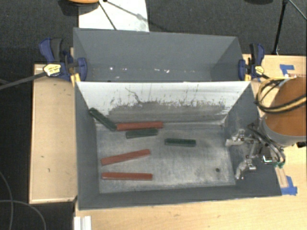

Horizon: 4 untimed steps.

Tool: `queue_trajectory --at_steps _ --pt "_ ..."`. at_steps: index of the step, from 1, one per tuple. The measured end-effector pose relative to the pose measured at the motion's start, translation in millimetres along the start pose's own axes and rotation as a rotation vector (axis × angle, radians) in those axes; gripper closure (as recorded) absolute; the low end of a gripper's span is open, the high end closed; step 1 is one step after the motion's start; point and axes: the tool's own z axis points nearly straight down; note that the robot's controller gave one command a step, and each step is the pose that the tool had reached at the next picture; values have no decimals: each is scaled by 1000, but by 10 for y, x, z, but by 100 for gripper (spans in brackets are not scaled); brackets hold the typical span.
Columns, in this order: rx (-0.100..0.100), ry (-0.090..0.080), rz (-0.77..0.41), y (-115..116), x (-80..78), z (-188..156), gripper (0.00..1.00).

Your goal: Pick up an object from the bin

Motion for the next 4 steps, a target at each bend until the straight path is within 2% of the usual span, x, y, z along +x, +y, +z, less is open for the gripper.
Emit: queue_trajectory --at_steps 1,2,3,4 --pt "2 -8 -5 4 -21 -40 0" --pt "4 -16 -73 464 -465 440 0" --pt "-1 4 -126 767 -867 427 0" --pt "1 -19 -43 854 -944 259 0"
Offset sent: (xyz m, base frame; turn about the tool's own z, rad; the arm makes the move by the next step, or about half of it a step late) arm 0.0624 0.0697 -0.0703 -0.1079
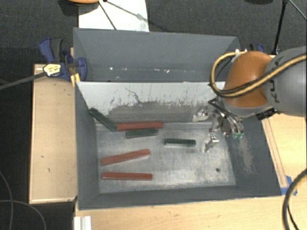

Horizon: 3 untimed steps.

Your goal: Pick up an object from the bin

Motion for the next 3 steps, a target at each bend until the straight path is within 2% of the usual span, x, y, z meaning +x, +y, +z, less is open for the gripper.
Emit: queue_trajectory --at_steps 1,2,3 --pt "0 -5 6 439 45 379 100" --pt "0 -5 4 439 45 379 100" --pt "0 3 16 331 -49 -1333 100"
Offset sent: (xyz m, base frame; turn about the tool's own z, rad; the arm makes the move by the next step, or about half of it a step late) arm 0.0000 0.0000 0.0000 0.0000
